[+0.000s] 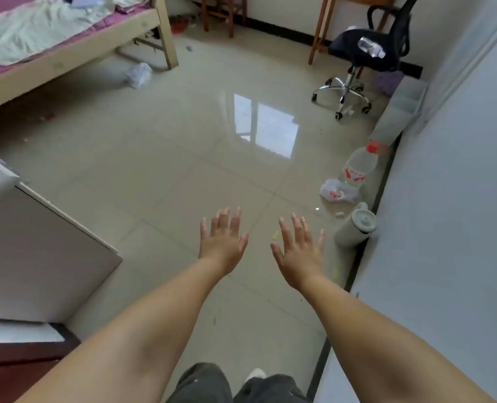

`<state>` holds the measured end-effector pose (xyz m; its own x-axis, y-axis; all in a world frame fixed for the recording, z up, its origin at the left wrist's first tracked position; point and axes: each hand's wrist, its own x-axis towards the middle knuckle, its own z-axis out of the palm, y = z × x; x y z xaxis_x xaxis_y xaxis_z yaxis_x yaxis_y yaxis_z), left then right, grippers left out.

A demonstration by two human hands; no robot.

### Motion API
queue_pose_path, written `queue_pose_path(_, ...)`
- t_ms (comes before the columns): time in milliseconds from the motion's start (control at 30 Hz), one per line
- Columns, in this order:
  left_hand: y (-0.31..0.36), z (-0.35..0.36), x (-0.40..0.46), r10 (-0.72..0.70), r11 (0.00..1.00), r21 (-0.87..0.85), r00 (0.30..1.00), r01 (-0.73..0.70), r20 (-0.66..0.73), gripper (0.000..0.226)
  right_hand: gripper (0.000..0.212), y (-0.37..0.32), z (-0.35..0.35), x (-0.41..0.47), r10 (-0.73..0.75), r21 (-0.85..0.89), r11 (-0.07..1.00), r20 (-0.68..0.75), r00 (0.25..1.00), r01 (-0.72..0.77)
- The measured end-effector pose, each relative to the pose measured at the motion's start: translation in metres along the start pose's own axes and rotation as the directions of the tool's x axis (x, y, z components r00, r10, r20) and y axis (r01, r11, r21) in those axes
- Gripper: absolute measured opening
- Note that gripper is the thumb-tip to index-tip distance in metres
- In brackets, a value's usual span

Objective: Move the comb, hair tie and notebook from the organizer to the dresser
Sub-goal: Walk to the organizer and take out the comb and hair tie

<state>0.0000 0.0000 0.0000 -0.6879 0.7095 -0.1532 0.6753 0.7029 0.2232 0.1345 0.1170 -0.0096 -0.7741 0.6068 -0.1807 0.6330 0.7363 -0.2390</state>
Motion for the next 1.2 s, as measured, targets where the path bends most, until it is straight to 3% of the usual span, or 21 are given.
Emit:
queue_pose_path(200, -0.001, 0.044, -0.012, -0.026, 0.999, 0.045, 0.987, 0.019, 0.16, 0.062, 0.062, 0.018, 0.045, -0.011, 0.02, -0.076, 0.997, 0.176, 0.984, -0.006)
queue_pose_path(433, -0.011, 0.055, 0.066, -0.019, 0.998, 0.057, 0.973, 0.006, 0.232, 0.063, 0.062, 0.018, 0.043, 0.085, 0.01, -0.059, 0.998, 0.199, 0.98, 0.002)
queue_pose_path(800, -0.023, -0.019, 0.355, 0.154, 0.983, 0.066, 0.967, -0.17, 0.202, 0.063, 0.06, 0.026, -0.032, 0.345, 0.175, -0.05, 0.984, 0.13, 0.976, -0.17)
queue_pose_path(1033, 0.03, -0.035, 0.545, 0.299, 0.945, 0.069, 0.933, -0.318, 0.202, 0.062, 0.06, 0.091, -0.086, 0.511, 0.288, -0.055, 0.957, 0.046, 0.956, -0.286)
queue_pose_path(1200, 0.079, -0.053, 0.693, 0.233, 0.968, 0.05, 0.954, -0.246, 0.189, 0.061, 0.06, 0.139, -0.129, 0.653, 0.242, -0.036, 0.97, 0.03, 0.97, -0.241)
